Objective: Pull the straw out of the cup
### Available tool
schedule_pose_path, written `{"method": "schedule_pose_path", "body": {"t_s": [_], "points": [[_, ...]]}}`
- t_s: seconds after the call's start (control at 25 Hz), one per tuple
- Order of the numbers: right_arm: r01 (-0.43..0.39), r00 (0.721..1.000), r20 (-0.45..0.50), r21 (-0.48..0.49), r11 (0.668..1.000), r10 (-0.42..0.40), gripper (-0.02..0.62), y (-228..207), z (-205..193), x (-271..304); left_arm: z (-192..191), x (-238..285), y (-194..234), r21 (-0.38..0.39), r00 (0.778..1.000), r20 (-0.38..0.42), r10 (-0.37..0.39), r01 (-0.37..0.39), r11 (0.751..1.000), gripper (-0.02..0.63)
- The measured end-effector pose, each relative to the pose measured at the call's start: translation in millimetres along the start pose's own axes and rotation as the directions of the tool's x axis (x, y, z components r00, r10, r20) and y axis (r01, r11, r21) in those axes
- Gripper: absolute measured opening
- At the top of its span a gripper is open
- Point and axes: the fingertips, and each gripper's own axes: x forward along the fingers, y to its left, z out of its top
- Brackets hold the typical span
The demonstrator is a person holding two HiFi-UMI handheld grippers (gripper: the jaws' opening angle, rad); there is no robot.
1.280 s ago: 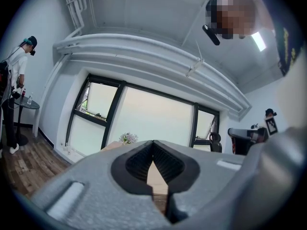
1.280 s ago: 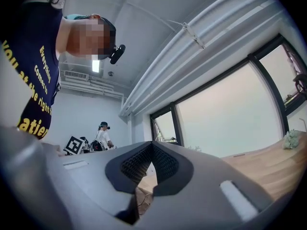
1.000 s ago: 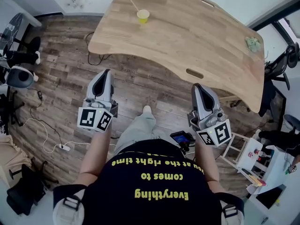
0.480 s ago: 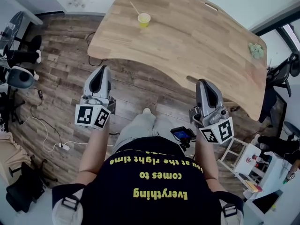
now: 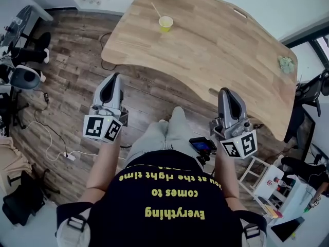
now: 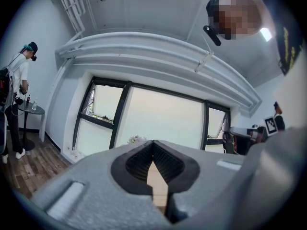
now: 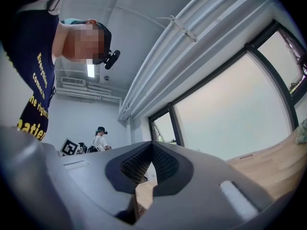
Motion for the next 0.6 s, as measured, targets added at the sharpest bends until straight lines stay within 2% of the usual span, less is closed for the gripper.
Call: {"method": "schedule_pose_path", "body": {"t_s": [0.6], "points": [[-0.031, 0.999, -0.010, 0.018, 0.999, 0.031, 0.006, -27, -13, 45, 3, 26, 33, 0.007, 0.998, 0.007, 0.060, -0.060, 0.998, 0.000]]}}
